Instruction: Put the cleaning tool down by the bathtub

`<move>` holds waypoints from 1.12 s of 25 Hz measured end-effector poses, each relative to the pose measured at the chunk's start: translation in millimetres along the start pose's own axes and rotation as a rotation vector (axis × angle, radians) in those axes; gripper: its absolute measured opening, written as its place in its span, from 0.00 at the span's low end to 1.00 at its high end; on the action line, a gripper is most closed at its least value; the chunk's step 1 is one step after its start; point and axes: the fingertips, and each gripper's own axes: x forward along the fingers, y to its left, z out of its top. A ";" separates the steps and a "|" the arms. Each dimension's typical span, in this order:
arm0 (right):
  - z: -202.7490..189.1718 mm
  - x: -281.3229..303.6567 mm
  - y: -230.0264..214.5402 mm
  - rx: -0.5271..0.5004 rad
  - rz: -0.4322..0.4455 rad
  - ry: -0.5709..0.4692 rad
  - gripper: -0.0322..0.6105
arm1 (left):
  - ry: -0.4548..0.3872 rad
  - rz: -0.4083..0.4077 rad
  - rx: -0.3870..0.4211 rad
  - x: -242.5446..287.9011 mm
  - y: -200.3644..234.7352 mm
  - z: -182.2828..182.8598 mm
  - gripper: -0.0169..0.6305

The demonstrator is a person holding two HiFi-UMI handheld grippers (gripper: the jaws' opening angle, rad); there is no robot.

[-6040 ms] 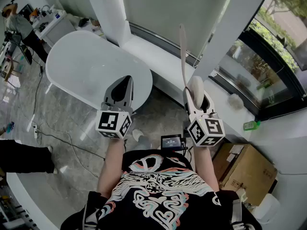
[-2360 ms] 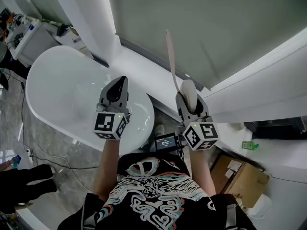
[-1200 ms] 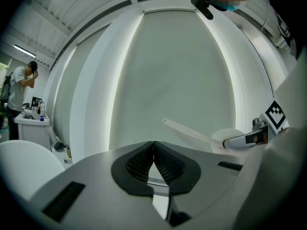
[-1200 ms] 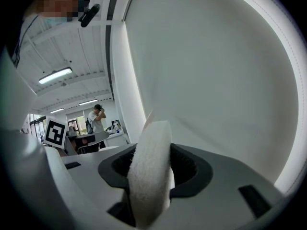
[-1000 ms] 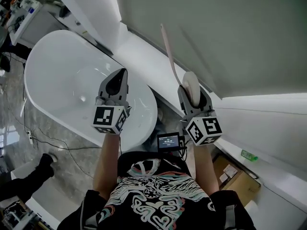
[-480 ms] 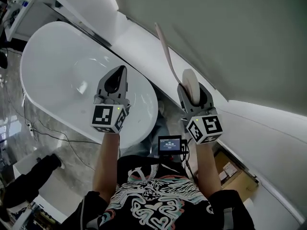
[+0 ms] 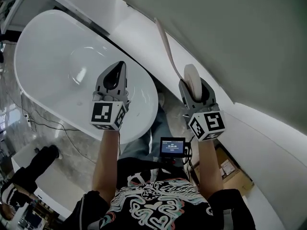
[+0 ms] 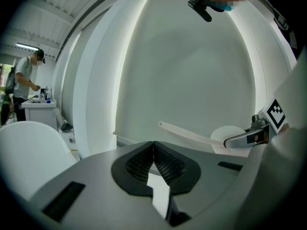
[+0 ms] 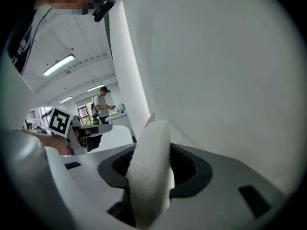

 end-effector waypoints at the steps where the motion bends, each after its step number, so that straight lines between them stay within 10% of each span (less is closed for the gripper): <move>1: -3.4 1.4 -2.4 -0.001 0.002 0.003 0.38 | 0.002 0.003 -0.001 2.0 -0.2 -4.2 0.05; 28: -122.3 98.2 -63.0 -0.020 0.028 0.170 0.38 | 0.137 0.008 -0.026 83.4 12.9 -141.3 0.05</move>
